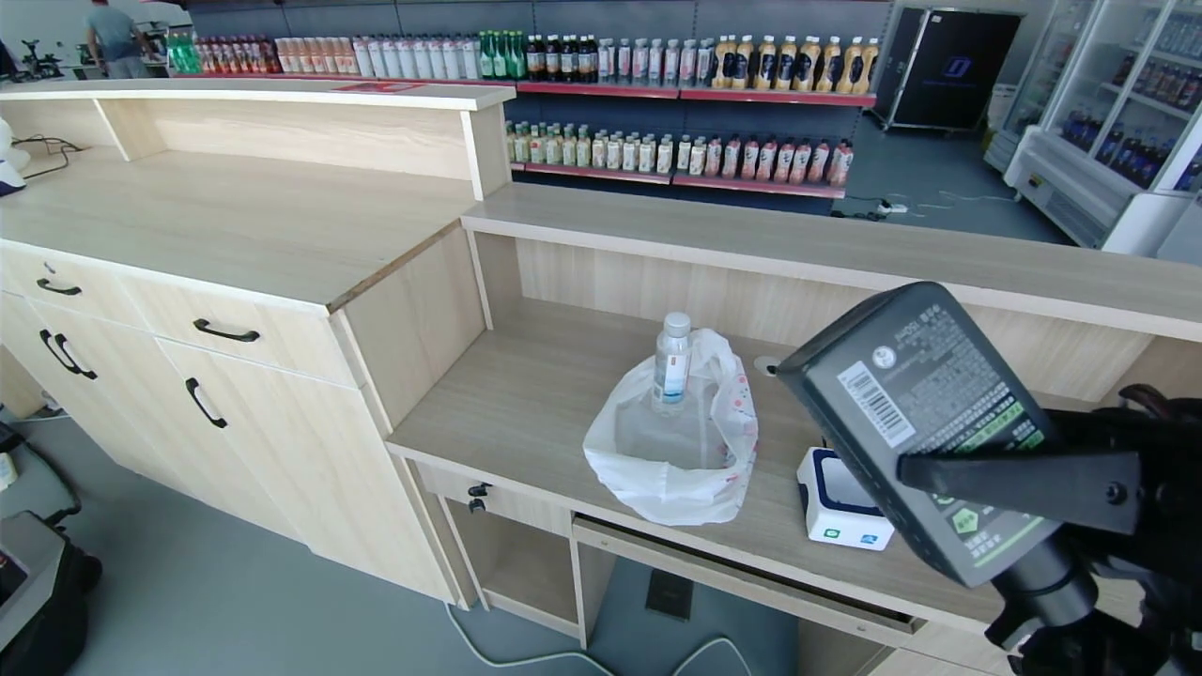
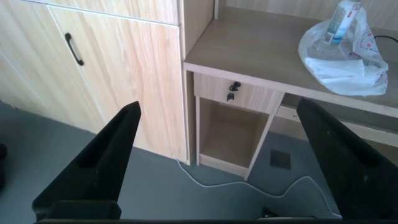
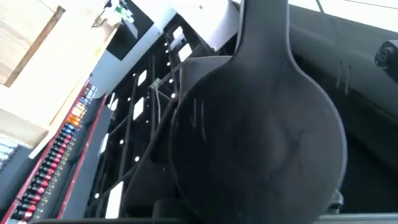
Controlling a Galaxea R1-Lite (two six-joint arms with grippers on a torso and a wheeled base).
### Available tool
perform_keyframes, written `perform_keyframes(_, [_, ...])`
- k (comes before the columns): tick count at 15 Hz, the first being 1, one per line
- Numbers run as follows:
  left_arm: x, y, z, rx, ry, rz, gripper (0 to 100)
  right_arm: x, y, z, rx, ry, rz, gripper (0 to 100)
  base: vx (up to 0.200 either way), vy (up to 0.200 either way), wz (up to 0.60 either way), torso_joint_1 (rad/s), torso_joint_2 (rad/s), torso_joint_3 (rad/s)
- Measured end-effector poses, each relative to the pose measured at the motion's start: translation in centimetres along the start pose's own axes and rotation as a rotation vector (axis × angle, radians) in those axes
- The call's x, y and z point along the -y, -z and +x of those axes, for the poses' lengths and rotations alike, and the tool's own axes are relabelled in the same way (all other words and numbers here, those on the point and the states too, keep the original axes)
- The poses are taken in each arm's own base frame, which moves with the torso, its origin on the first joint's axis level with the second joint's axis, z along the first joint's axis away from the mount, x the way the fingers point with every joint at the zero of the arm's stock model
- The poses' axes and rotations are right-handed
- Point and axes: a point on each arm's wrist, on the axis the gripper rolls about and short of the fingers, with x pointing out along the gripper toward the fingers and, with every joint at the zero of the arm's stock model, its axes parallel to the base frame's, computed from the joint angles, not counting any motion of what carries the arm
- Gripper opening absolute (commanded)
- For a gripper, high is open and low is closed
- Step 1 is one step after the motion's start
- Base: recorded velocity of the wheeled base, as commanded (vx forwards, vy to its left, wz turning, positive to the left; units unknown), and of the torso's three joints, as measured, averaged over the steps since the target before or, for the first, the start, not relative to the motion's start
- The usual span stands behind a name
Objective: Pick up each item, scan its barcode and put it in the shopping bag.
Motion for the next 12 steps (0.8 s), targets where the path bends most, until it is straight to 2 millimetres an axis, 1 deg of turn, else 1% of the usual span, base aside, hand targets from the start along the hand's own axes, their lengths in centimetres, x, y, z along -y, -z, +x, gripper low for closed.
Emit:
perform_keyframes(3, [0.0, 0.0, 0.0, 0.000, 0.000, 0.000, 100, 0.4, 0.0, 0.7, 0.015, 0.036, 0.036, 0, 0.000, 0.000, 0.00, 0.000, 0.00, 0.000])
perform_keyframes(7, [0.0, 0.0, 0.0, 0.000, 0.000, 0.000, 100, 0.5, -0.4, 1.0, 0.033, 0.048, 0.081, 0, 0.000, 0.000, 0.00, 0.000, 0.00, 0.000])
perform_keyframes(12, [0.0, 0.0, 0.0, 0.000, 0.000, 0.000, 100, 1.3, -0.6, 1.3, 0.046, 0.082, 0.093, 0, 0.000, 0.000, 0.00, 0.000, 0.00, 0.000])
